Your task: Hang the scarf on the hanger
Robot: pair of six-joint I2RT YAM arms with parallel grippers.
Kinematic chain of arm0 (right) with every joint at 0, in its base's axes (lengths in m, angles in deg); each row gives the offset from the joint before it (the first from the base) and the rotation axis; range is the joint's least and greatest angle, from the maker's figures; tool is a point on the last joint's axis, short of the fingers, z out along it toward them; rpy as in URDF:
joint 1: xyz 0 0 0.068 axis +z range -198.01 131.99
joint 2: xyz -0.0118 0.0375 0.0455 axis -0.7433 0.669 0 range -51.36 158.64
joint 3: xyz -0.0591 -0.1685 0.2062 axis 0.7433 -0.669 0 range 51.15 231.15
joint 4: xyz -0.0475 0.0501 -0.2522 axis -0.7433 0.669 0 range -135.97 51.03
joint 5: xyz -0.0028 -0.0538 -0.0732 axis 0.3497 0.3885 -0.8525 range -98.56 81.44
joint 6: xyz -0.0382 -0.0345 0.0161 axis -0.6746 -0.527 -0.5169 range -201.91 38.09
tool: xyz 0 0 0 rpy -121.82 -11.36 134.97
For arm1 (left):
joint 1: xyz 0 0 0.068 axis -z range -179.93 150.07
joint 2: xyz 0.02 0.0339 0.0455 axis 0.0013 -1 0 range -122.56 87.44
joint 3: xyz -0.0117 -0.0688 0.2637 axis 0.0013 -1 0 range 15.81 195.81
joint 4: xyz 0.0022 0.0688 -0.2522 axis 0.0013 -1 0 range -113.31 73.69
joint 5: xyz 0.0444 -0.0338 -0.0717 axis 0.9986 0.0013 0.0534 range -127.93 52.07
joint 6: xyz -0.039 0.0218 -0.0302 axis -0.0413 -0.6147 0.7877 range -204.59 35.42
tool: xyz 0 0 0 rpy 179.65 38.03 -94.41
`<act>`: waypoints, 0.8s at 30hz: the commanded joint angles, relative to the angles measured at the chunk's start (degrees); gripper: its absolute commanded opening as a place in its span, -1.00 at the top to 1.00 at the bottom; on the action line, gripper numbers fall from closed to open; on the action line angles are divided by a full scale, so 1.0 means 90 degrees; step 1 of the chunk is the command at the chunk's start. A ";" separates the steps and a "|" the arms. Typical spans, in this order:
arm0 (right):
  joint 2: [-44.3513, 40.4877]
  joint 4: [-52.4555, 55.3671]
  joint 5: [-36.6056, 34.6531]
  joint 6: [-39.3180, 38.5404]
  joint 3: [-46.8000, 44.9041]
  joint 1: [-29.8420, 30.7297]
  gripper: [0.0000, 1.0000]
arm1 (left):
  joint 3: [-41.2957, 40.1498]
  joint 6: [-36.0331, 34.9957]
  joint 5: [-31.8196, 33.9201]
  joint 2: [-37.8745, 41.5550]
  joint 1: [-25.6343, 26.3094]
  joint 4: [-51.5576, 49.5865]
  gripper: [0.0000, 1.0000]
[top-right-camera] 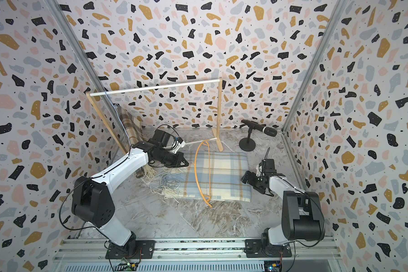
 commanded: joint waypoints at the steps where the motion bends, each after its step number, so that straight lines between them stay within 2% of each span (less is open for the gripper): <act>1: 0.0104 -0.0386 0.0491 0.0345 -0.0218 -0.0158 -0.85 | 0.0415 -0.0319 -0.0246 -0.0106 -0.0198 -0.0224 1.00; 6: 0.0258 -0.0842 0.0978 0.0657 -0.0503 -0.0224 -0.74 | 0.1012 -0.0862 -0.0365 -0.0608 -0.0288 -0.1144 1.00; 17: 0.0866 -0.2380 0.1763 0.1371 -0.1038 -0.0217 -0.24 | 0.1061 -0.0815 -0.0264 -0.0925 -0.0294 -0.1094 1.00; 21: 0.0998 -0.3239 0.2045 0.1672 -0.1115 -0.0219 0.02 | 0.1008 -0.0752 -0.0201 -0.0925 -0.0292 -0.1021 1.00; 24: 0.1174 -0.4232 0.2461 0.2052 -0.1115 -0.0140 0.40 | 0.1004 -0.0752 -0.0194 -0.0980 -0.0294 -0.1010 1.00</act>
